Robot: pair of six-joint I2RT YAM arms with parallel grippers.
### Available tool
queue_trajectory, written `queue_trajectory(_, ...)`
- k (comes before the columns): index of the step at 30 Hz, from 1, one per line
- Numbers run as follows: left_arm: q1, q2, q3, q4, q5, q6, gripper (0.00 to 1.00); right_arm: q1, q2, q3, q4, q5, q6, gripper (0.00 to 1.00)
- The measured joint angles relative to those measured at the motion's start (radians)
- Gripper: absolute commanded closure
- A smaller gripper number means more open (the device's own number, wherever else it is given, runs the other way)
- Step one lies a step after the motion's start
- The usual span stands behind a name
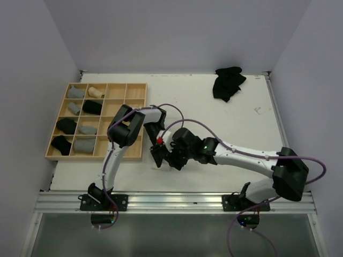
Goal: Roll the underwear
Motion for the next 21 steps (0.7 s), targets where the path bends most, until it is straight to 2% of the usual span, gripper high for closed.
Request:
queue_trajectory(6,0.0,0.007,0.0,-0.007,0.0,-0.001,0.75,0.094,0.203,0.055,0.089,0.056,-0.123,0.44)
queue_trajectory(15,-0.001,0.012,0.0,-0.013,0.0,-0.002,0.7,0.111,0.311,0.059,0.172,0.06,-0.183,0.48)
queue_trajectory(17,-0.001,0.012,0.0,-0.014,0.0,-0.002,0.68,0.111,0.32,0.053,0.187,0.058,-0.187,0.56)
queue_trajectory(18,-0.001,0.012,0.0,-0.015,0.0,-0.002,0.67,0.111,0.326,0.048,0.193,0.053,-0.189,0.63)
queue_trajectory(19,-0.001,0.012,0.0,-0.016,0.0,-0.003,0.66,0.111,0.333,0.045,0.199,0.043,-0.192,0.79)
queue_trajectory(21,-0.001,0.012,0.001,-0.018,0.0,-0.003,0.63,0.113,0.342,0.042,0.208,0.028,-0.197,0.9)
